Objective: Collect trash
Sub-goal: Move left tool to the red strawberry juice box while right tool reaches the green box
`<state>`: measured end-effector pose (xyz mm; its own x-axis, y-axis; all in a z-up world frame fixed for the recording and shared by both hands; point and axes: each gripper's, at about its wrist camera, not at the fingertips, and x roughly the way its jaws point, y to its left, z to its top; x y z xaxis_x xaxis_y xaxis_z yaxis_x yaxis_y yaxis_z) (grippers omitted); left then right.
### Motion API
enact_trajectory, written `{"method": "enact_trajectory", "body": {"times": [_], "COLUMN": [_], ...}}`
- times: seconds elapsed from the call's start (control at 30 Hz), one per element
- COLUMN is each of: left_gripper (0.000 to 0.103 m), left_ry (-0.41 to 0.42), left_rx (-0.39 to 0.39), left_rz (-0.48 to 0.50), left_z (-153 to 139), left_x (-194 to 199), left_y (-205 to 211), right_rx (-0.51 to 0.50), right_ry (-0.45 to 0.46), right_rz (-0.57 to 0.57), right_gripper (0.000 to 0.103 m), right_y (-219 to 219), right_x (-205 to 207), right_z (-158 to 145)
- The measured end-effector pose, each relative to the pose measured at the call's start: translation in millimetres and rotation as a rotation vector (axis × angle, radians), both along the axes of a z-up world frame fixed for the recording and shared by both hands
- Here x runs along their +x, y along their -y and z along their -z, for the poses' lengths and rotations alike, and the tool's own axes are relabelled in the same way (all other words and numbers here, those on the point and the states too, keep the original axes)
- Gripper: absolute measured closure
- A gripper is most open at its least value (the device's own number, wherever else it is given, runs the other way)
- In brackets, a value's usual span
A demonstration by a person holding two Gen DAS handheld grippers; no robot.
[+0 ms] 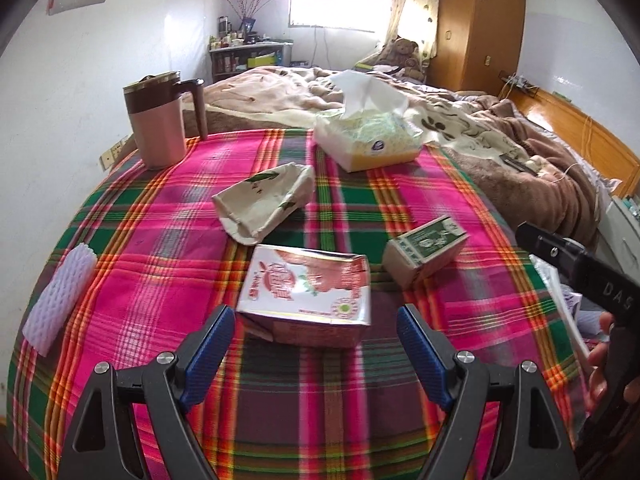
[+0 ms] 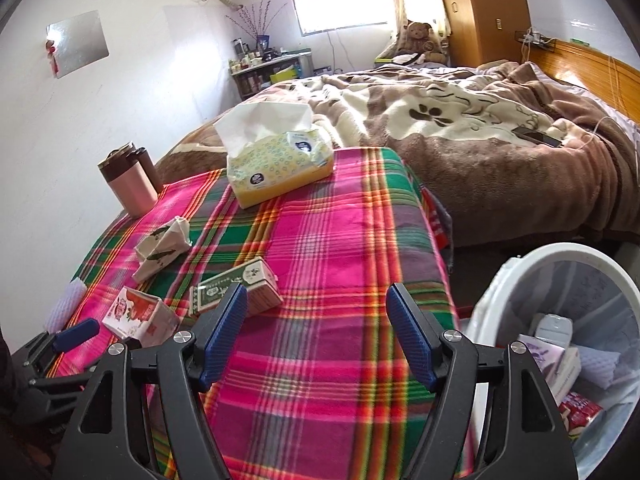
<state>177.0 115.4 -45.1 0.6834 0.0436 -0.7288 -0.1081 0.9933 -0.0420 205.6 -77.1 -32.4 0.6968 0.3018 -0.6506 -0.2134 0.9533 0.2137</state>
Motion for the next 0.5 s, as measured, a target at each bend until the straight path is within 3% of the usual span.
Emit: {"method": "enact_trajectory", "body": {"times": [0.33,0.5], "left_gripper": [0.020,0.020], "left_ry": [-0.044,-0.052], "left_rx": [-0.076,-0.062], "left_rz": [-0.019,-0.035], "left_z": [13.3,15.8], "left_x": [5.9,6.9], "left_y": [-24.9,-33.4], "right_rx": [-0.047,-0.038], "right_ry": [-0.021,-0.049], "right_rz": [-0.074,-0.106], "right_gripper": [0.030,0.030], "right_y": [-33.8,-44.3], "right_x": [12.7,16.9], "right_z": [7.5,13.5]}}
